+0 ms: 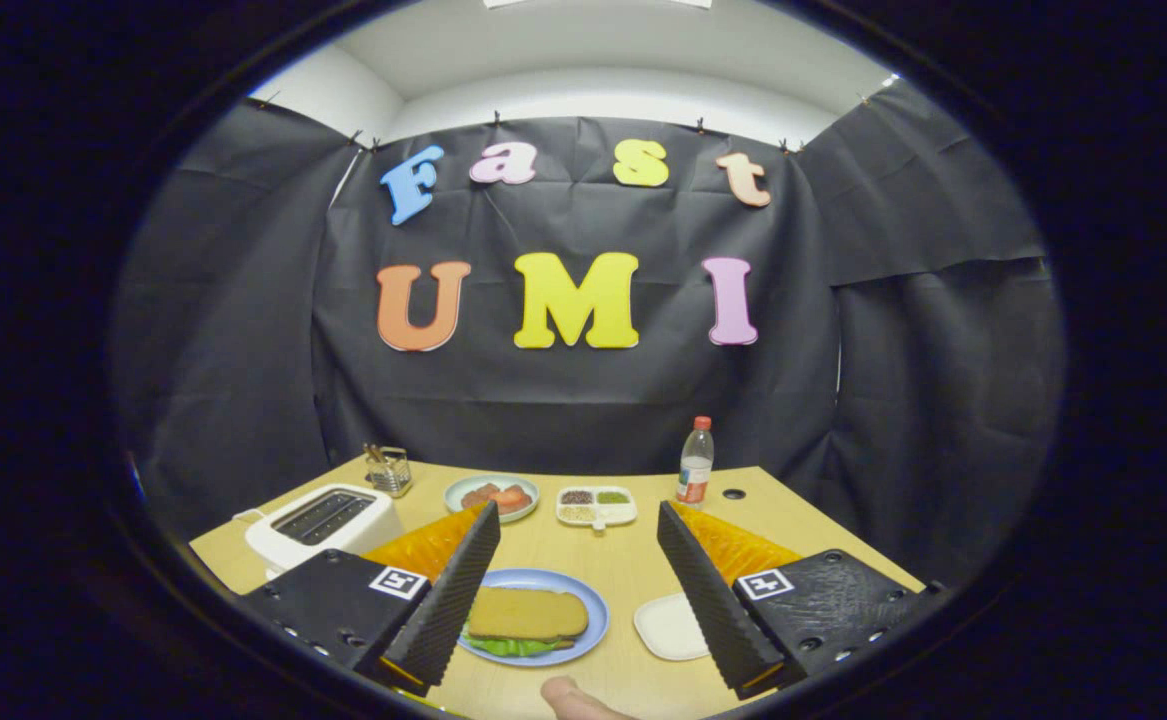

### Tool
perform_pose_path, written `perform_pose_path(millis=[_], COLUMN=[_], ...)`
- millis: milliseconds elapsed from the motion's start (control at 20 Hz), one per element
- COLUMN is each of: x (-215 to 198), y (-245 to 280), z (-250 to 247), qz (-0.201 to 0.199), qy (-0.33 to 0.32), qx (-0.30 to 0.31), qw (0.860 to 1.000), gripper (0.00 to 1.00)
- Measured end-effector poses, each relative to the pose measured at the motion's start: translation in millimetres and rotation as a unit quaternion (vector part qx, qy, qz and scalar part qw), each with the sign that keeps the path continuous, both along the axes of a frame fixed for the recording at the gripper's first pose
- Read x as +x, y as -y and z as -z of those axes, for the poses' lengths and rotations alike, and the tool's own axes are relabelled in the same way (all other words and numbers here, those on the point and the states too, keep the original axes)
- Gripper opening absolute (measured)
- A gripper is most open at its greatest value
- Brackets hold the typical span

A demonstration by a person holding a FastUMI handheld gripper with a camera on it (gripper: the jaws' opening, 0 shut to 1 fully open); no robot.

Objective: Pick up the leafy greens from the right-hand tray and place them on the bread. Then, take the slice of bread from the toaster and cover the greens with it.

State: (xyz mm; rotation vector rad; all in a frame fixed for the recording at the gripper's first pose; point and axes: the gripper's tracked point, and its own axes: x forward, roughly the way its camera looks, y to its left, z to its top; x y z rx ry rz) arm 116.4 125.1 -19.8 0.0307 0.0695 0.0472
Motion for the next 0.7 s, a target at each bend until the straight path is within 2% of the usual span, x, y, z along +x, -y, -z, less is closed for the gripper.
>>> perform_pose_path(millis=[250, 450, 700], x=[-42, -77, -106], y=[9, -3, 1], z=[-14, -9, -17], qz=[-0.001, -0.022, -0.013], qy=[0.024, 0.024, 0.04], qx=[-0.015, -0.001, -0.003], qw=[1.0, 0.999, 0.999], gripper=[0.96, 0.96, 0.96])
